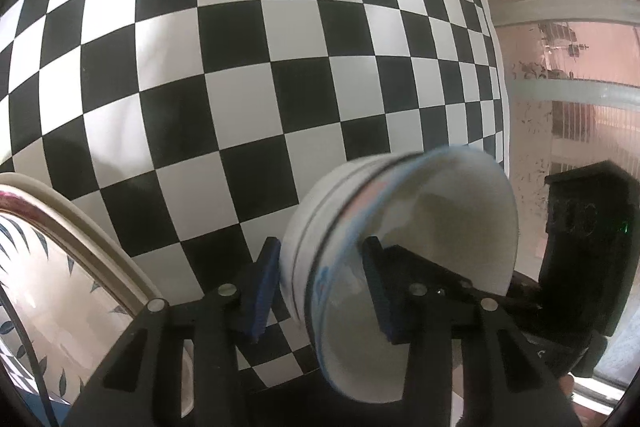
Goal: Organize plates and bowls
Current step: 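Close both grippers on the bowl stack rim and lift it, then carry the bowl stack with both grippers over the leaf-patterned plate stack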
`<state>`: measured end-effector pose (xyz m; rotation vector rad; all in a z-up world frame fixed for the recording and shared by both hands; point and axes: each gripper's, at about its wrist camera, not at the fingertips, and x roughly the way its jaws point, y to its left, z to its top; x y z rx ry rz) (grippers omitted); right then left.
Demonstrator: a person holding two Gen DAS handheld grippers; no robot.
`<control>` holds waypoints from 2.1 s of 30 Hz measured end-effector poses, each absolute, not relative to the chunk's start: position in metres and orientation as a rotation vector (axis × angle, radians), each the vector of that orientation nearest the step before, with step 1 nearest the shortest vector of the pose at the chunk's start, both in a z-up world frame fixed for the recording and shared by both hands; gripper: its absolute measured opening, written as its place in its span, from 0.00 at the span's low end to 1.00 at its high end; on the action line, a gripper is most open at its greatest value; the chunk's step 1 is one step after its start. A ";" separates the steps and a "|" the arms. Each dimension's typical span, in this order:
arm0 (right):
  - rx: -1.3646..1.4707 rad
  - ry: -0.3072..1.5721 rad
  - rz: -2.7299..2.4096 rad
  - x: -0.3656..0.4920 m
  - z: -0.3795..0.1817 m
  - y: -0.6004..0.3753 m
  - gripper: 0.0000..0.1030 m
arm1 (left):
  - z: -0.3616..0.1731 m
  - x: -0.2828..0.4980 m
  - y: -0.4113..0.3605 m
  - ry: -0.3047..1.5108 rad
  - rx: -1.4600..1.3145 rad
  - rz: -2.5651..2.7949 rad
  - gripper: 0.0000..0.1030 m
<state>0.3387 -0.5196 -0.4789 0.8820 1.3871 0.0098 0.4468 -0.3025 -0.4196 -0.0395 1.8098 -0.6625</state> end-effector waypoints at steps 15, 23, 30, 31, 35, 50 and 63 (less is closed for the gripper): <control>0.791 1.334 0.074 0.380 -0.426 -0.476 0.51 | -0.381 0.455 -0.275 1.709 -0.084 -0.627 0.36; 0.719 1.312 0.179 0.401 -0.393 -0.426 0.51 | -0.345 0.461 -0.219 1.628 -0.150 -0.556 0.36; 0.674 1.322 0.281 0.419 -0.389 -0.363 0.51 | -0.331 0.456 -0.158 1.590 -0.207 -0.468 0.36; 0.669 1.328 0.296 0.421 -0.390 -0.354 0.51 | -0.331 0.455 -0.149 1.587 -0.216 -0.451 0.36; 0.634 1.355 0.348 0.421 -0.395 -0.321 0.51 | -0.337 0.452 -0.119 1.586 -0.248 -0.394 0.36; 0.558 1.444 0.399 0.433 -0.432 -0.269 0.51 | -0.374 0.447 -0.076 1.628 -0.327 -0.299 0.36; 0.558 1.460 0.390 0.429 -0.443 -0.273 0.51 | -0.381 0.445 -0.079 1.646 -0.295 -0.295 0.36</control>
